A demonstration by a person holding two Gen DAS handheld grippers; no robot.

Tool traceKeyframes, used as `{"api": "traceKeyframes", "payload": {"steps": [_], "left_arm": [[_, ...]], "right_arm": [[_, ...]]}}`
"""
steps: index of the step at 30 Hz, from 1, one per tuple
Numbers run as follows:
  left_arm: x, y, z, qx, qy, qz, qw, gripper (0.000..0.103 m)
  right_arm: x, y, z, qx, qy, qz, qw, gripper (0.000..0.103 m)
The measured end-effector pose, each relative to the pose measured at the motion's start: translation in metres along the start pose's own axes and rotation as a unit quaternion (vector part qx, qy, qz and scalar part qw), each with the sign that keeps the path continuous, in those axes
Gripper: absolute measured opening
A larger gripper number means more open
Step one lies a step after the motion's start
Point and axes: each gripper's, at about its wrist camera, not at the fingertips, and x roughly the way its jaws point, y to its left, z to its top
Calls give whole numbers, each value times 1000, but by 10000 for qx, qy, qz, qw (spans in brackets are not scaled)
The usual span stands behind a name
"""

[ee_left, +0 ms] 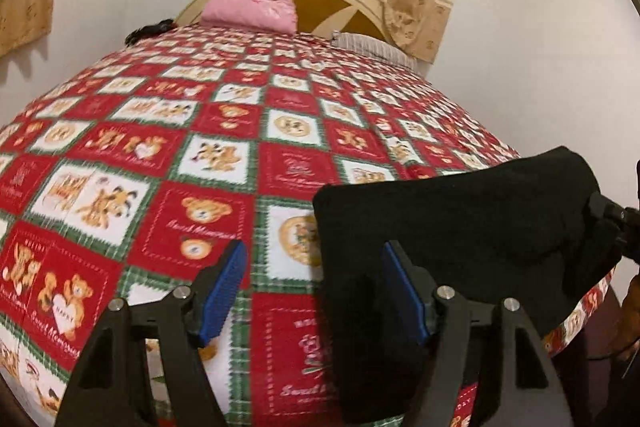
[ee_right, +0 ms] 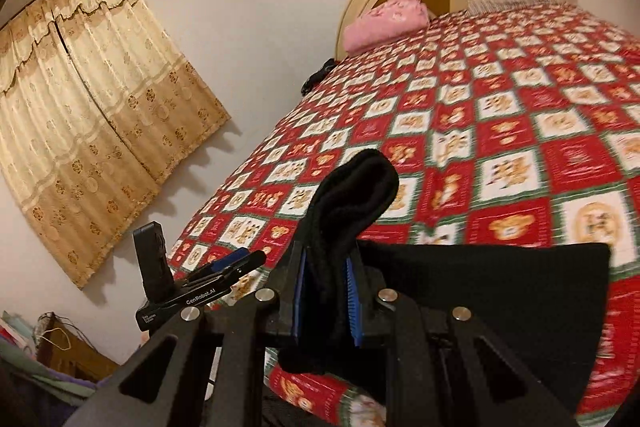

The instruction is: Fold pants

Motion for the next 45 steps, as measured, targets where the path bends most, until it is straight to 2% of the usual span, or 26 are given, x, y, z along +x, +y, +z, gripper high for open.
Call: {"api": "traceKeyframes", "payload": {"steps": [4,7,12,22,31,39,40,43,45], "left_arm": [[0,-7,2,40,39,-122,9999,72],[5,-13,2,118,91,-75,9999,72],[10,-21,1,222,194,17,9996,72],[12,-42,1,590,137,59,9981,72],[20,-57,-5,767,267,107,9966,72],[32,-64,-29,1215,486,712,9888,76],[31,-64,-28,1223,475,721,9887,76],[26,-65,-25,1295,416,788,9876,76],[20,-66,-21,1297,318,818,9877,76]], "right_arm": [[-23,-18,-3,129,-104,-237,9996,18],[-34,-34,-7,275,-136,-345,9989,18],[-36,-54,-20,364,-4,-659,9972,18],[-57,-98,-33,800,-64,-965,9921,18],[-53,-124,-50,899,86,-1233,9883,19],[-64,-131,-58,855,-165,-1097,9901,20],[-71,-132,-59,940,-252,-1070,9895,23],[-103,-138,-62,1322,-785,-1222,9805,23],[-125,-131,-62,1245,-1066,-1362,9770,23]]}}
